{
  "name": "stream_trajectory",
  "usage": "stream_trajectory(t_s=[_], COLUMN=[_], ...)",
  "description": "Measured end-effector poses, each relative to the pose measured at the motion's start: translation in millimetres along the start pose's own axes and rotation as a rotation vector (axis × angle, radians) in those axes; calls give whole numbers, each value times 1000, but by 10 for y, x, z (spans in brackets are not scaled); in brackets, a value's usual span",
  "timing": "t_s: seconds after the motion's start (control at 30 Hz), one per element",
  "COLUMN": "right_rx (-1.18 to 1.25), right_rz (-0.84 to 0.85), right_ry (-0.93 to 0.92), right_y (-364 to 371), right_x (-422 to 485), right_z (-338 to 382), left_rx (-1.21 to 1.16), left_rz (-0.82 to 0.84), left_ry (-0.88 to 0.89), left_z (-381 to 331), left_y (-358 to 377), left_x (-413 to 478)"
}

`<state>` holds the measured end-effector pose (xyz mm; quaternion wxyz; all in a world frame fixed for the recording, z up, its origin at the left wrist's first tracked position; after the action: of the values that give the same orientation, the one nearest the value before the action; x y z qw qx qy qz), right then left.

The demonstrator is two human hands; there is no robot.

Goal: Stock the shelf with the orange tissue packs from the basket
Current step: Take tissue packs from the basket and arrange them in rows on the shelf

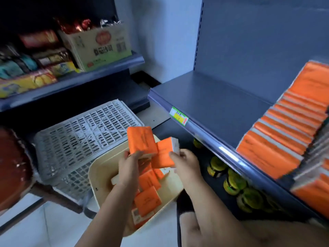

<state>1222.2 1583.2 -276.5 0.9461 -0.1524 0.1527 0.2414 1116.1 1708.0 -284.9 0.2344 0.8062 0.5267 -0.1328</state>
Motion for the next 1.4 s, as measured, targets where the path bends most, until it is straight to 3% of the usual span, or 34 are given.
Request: stream_trajectory(t_s=[0.2, 0.43, 0.7, 0.83, 0.97, 1.3, 1.4], right_rx=[335, 661, 616, 529, 432, 290, 232], right_rz=[-130, -125, -191, -352, -422, -842, -935], right_ry=[-63, -82, -242, -322, -393, -459, -458], right_y=[-435, -1202, -2473, -3205, -3838, -4882, -5209], right_x=[-437, -802, -1334, -1572, -1857, -2117, -2134], right_z=[562, 1002, 851, 710, 575, 173, 82], left_rx=[-99, -325, -54, -38, -44, 40, 0], left_rz=[281, 542, 734, 899, 933, 1164, 1219], left_ry=[89, 99, 338, 326, 410, 295, 163], left_z=[-417, -714, -539, -420, -255, 268, 470], left_y=[456, 970, 1928, 2473, 2917, 3867, 4175], left_x=[-546, -941, -1611, -2096, -2560, -3407, -3618])
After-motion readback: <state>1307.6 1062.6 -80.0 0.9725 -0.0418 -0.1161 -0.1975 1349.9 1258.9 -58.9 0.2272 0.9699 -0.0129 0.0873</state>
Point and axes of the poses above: each hand's wrist, its own x-axis towards the middle knuckle, its own y-axis out of the palm, z = x × y, the point moved 1 cm from there along x, towards the middle knuckle, and after that the axes turned 3 degrees about -x, right-handed, at the moved point
